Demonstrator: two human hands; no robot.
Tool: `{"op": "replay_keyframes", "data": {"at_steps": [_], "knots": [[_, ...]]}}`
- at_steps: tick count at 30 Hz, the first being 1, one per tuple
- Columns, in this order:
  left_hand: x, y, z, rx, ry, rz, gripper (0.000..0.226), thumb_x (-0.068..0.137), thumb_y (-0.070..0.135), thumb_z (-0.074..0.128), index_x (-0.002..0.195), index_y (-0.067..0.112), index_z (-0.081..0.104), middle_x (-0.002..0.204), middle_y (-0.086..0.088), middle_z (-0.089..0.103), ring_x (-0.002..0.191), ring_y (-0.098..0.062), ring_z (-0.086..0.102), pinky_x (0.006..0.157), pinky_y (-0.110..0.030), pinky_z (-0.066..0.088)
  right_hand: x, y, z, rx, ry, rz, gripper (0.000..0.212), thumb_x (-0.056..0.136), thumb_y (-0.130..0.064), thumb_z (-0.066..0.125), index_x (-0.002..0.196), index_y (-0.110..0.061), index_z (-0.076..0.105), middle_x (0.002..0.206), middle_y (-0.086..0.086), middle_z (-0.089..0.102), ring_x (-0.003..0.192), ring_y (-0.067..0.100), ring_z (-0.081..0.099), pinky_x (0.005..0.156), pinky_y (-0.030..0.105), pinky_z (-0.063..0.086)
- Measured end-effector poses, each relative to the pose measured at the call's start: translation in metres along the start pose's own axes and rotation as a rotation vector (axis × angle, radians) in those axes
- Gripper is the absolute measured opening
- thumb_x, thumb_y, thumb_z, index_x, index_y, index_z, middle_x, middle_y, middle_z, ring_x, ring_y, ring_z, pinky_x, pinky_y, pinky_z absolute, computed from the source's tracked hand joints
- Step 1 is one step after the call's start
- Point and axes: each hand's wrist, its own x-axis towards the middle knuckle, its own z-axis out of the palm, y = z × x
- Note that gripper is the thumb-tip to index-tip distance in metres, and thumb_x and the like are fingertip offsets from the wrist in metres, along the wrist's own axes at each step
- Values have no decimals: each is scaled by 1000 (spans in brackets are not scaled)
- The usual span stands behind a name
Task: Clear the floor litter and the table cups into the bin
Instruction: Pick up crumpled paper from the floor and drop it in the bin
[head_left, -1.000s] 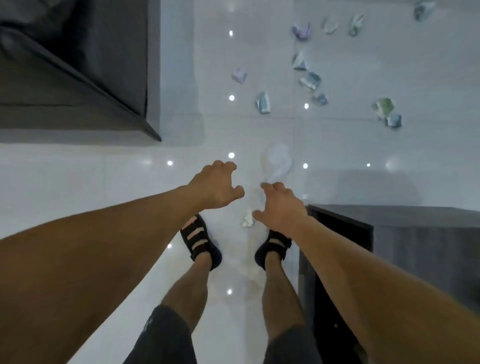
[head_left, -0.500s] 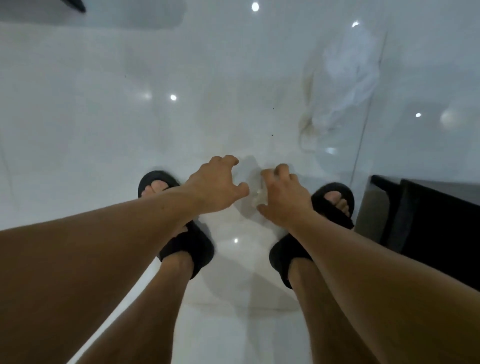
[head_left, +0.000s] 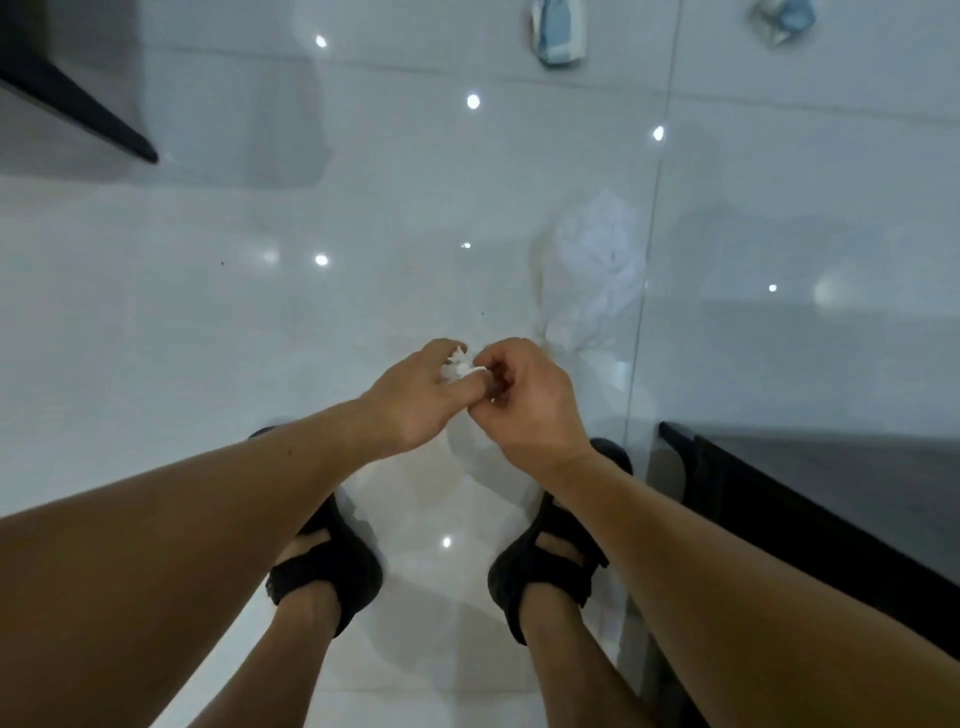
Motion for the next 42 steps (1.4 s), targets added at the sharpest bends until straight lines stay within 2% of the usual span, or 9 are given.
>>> {"op": "replay_keyframes", "data": {"at_steps": [5,8,12,16,21,25,30,34,42], "knots": [[1,32,-11,-255,32,2,13,91,27,56,102,25,61,91,4,67,82,-17,67,78,-42,58,16,-26,-11,175,-67,23,48,76,-5,71,121,-15,58,102,-9,63,89,3,62,76,15,51],[9,32,-11,-154,143,21,25,91,19,51,114,23,61,110,1,62,88,-21,65,83,-39,55,31,-16,-20,-88,-52,-127,66,73,-22,77,134,-17,51,128,-2,53,116,10,50,92,24,47],[26,11,-15,-31,194,-14,28,93,18,48,118,23,60,120,-8,60,103,-24,60,80,-30,48,79,25,-47,-674,16,-27,109,70,-61,73,154,-37,8,162,6,1,148,32,-3,111,54,25],[44,-13,-23,101,231,-13,27,94,20,49,118,24,61,123,-4,59,104,-21,57,80,-25,41,115,75,-59,-984,-143,202,127,64,-68,76,146,-48,-19,152,-3,-39,142,37,-31,104,72,23],[51,-29,-27,127,251,-28,28,94,19,49,118,23,60,124,-5,59,107,-22,56,81,-25,42,115,93,-54,-756,-93,276,99,70,-34,84,148,-40,24,159,3,-1,140,37,10,104,56,38],[37,-14,-29,95,225,-16,28,94,18,48,119,20,59,124,-9,59,104,-25,58,79,-25,42,106,69,-58,-694,-136,242,53,88,-8,60,138,-16,47,134,18,39,113,40,51,88,36,45],[-8,32,-60,138,198,58,28,95,18,44,119,18,58,119,-11,59,101,-29,58,70,-24,38,84,-20,-53,-613,-119,166,25,94,-18,53,113,-3,54,117,16,49,97,35,56,78,32,42],[-69,77,-108,214,246,102,30,97,20,42,124,18,55,123,-9,56,98,-24,55,75,-27,43,59,-113,-64,-561,-101,89,7,96,-17,44,97,-11,48,96,7,50,84,26,55,70,31,41],[-252,172,-219,224,389,230,31,98,14,44,128,19,54,131,-6,52,102,-19,55,75,-23,42,0,-349,-113,-587,-65,-82,12,94,-26,43,95,-18,52,80,-3,58,76,22,60,64,31,45]]}}
